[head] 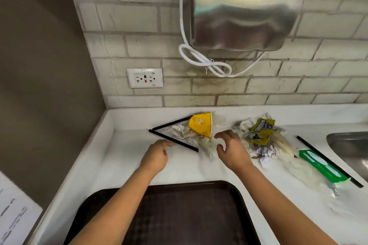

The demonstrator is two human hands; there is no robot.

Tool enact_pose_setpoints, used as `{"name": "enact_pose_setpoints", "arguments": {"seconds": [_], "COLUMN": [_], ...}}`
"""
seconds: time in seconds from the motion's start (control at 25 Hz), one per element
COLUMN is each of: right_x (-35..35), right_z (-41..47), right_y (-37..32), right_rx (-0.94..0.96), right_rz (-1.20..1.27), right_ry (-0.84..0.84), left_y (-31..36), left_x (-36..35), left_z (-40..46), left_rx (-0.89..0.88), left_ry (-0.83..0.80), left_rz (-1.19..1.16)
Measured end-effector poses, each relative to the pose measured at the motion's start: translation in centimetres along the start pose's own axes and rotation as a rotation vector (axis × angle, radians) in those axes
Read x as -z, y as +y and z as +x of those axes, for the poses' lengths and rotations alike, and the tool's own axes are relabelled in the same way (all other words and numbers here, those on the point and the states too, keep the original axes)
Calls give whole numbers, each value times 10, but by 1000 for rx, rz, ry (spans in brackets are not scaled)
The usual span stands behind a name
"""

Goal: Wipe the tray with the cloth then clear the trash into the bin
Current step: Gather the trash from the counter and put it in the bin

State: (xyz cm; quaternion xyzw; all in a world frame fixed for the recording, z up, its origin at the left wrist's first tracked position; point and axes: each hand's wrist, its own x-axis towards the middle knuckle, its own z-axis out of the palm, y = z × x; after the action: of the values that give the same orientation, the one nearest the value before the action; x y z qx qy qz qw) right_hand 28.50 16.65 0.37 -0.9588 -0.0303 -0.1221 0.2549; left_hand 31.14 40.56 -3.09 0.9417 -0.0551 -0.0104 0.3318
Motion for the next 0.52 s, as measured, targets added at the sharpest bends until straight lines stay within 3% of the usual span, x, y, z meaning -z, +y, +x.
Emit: {"name": "enact_pose_setpoints", "arguments": {"seconds": [0.24, 0.52], "right_x": [-17, -48], "right_z": [78, 113], "right_y": [-6, 0], "right_rx": [91, 11], "right_rz": [-167, -431], "right_ry": [-73, -84], "left_y": [-20, -31], "left_x": [-11, -19], "left_z": [58, 79], "left_rx": [45, 34], "left_ry": [-79, -54], "left_rz": [273, 496]}}
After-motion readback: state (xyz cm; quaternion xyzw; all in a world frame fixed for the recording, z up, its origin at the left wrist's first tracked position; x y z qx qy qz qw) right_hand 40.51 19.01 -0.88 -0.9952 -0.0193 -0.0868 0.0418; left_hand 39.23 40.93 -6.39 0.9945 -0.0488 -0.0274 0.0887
